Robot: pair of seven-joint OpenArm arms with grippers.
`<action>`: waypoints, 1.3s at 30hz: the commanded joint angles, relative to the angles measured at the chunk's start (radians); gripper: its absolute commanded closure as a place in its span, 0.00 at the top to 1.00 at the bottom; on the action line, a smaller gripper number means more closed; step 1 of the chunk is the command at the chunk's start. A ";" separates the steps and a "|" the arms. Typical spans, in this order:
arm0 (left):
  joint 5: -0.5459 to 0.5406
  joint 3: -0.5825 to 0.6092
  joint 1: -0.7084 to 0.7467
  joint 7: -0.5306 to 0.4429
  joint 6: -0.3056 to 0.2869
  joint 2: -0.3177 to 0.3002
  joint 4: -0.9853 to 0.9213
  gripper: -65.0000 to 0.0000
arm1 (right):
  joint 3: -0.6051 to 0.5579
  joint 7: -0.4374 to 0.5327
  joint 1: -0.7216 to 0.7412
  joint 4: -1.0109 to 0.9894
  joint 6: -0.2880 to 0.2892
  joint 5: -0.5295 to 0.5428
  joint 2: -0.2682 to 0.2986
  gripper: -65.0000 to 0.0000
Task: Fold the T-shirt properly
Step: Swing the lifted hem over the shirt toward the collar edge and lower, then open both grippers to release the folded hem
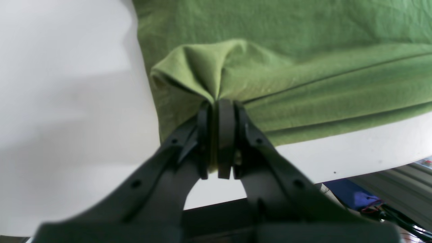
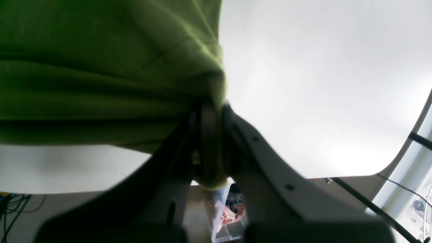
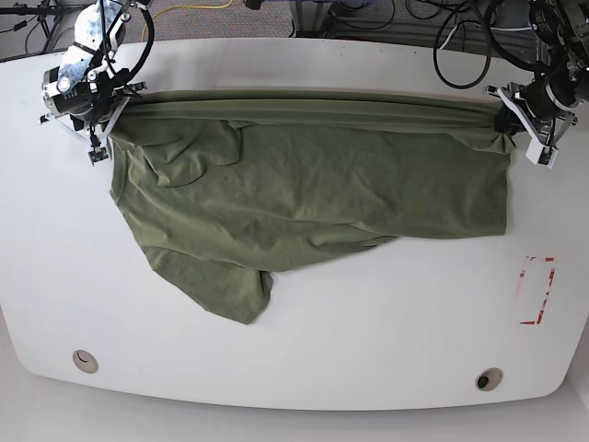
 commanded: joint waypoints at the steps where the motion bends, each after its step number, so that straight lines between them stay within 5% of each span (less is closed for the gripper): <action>1: 0.028 -0.014 -0.001 -0.011 0.006 -0.022 0.013 0.00 | 0.008 -0.006 0.010 -0.004 -0.004 -0.051 0.020 0.01; 6: 0.028 -0.014 -0.001 -0.011 0.006 -0.022 0.013 0.02 | 0.008 -0.006 0.010 -0.024 -0.004 -0.051 0.020 0.10; 18: 0.028 -0.012 -0.001 -0.010 0.011 -0.022 0.014 0.57 | 0.009 -0.009 0.008 -0.016 -0.004 -0.052 0.026 0.98; 26: 0.009 -0.040 -0.040 0.098 0.003 -0.066 0.028 0.57 | 0.009 -0.024 0.016 0.038 -0.004 -0.026 0.020 1.00; 39: -0.204 -0.121 -0.105 0.158 0.011 -0.068 0.043 0.57 | 0.012 -0.010 0.034 0.033 -0.004 0.242 0.015 1.00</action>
